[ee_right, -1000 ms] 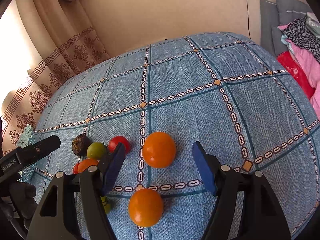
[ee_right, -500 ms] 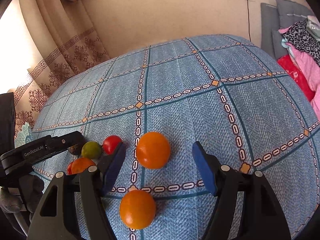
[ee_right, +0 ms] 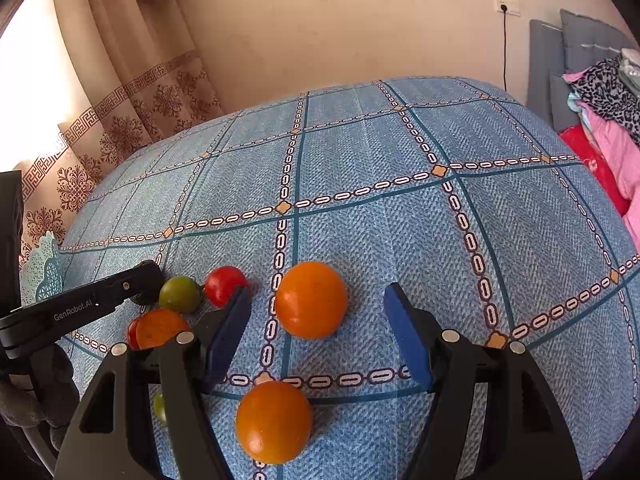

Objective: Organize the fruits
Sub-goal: 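Grasp the dark brown mangosteen with the left tool while the right tool grasps an orange, then carry the mangosteen into the basket and release while the right tool drops the orange in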

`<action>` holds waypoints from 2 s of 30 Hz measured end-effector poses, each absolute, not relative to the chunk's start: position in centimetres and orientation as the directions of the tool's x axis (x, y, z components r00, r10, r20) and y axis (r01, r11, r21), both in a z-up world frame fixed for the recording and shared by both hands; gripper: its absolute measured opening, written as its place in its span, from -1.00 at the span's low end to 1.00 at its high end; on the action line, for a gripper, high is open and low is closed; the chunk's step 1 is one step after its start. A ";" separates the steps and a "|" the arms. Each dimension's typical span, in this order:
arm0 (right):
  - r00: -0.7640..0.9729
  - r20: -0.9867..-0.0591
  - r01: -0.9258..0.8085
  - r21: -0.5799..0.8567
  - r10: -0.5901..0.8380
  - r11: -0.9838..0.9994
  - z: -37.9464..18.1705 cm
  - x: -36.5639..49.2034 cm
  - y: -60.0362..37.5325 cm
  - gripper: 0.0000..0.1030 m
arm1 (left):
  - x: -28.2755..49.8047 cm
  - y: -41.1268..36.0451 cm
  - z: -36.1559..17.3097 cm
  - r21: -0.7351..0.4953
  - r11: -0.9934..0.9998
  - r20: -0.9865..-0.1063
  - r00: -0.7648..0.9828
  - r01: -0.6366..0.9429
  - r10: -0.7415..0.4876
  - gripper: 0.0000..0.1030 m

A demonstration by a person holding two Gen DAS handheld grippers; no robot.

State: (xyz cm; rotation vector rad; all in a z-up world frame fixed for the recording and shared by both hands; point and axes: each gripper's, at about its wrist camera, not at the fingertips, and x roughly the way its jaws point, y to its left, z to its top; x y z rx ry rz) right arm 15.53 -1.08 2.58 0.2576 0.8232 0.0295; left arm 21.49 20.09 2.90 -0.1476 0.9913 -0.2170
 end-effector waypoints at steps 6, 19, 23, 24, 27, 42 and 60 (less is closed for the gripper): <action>0.676 -0.725 0.070 0.236 0.127 0.969 2.3 16.3 -1.4 0.25 | 21.1 21.3 4.6 -0.208 0.974 -0.787 0.575 0.094 -0.223 -0.20; 0.662 -0.739 0.028 0.190 0.124 0.981 1.6 17.1 0.3 -0.27 | 20.2 22.0 7.0 -0.191 0.979 -0.746 0.638 0.069 -0.190 -0.20; 0.668 -0.734 0.038 0.201 0.124 0.979 1.7 16.9 -0.1 -0.27 | 19.8 22.0 7.3 -0.187 0.980 -0.740 0.648 0.060 -0.181 -0.20; 0.672 -0.729 0.038 0.204 0.126 0.978 1.9 16.8 -0.1 -0.28 | 19.7 22.1 7.5 -0.188 0.980 -0.738 0.650 0.059 -0.180 -0.20; 0.693 -0.710 0.037 0.214 0.129 0.976 2.5 16.2 -0.4 -0.27 | 19.4 22.5 8.0 -0.181 0.982 -0.726 0.667 0.049 -0.167 -0.20; 0.780 -0.603 -0.012 0.254 0.168 0.967 5.7 12.5 -0.6 -0.27 | 17.5 26.2 12.6 -0.101 0.991 -0.620 0.784 -0.089 0.007 -0.20; 0.805 -0.522 -0.187 0.230 0.283 0.955 11.9 11.8 6.9 -0.27 | 12.8 36.5 16.9 -0.092 0.956 -0.520 0.833 -0.277 0.191 -0.20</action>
